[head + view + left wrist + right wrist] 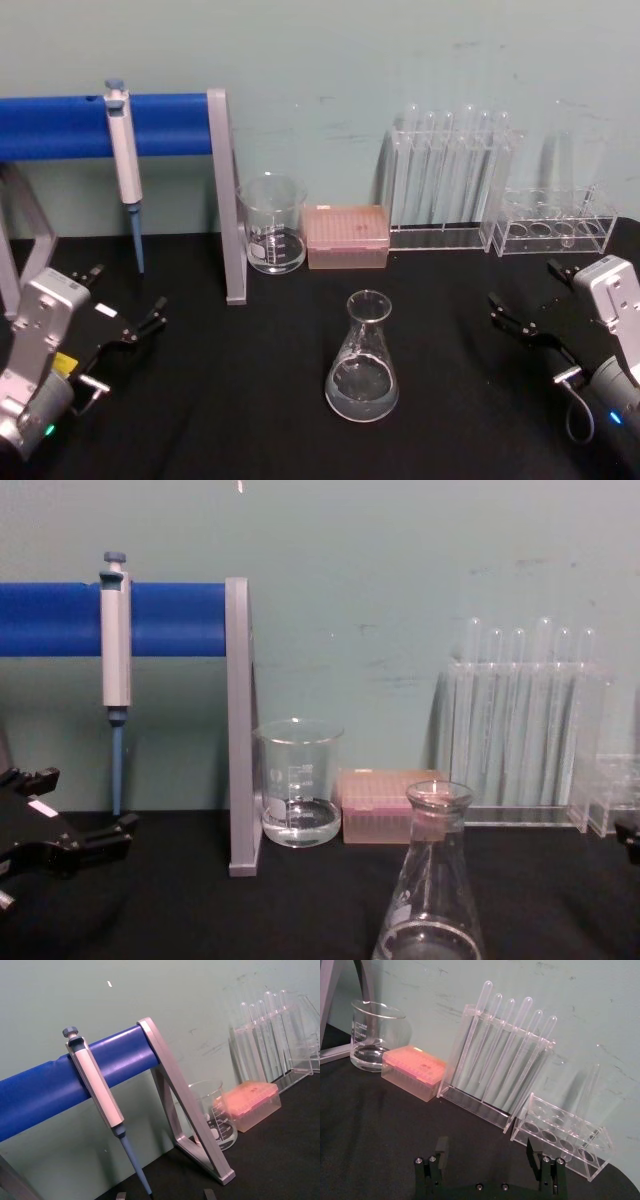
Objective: Grasp the erlenmeyer flask with one hand, shake it three times, then place it back.
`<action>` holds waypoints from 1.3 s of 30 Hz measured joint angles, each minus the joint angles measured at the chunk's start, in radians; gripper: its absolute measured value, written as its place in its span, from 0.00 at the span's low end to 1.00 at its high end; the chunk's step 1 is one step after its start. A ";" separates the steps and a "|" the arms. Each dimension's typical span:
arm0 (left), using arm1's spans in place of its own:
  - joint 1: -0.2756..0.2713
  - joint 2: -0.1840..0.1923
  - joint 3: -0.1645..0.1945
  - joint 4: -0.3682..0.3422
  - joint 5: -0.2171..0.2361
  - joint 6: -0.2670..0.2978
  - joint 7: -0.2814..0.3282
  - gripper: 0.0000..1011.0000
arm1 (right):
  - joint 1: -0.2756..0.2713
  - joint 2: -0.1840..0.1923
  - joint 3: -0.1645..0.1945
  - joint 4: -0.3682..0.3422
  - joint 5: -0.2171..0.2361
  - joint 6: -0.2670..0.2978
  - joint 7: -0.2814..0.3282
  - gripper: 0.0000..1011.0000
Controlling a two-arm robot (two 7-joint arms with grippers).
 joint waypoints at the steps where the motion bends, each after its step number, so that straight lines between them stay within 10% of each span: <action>1: 0.000 0.000 0.000 0.000 0.000 0.000 0.000 0.99 | 0.000 0.000 0.000 0.000 0.000 0.000 0.000 0.99; 39: 0.000 0.000 0.000 0.000 0.000 0.000 0.000 0.99 | -0.029 -0.007 0.036 -0.033 0.025 0.007 0.039 0.99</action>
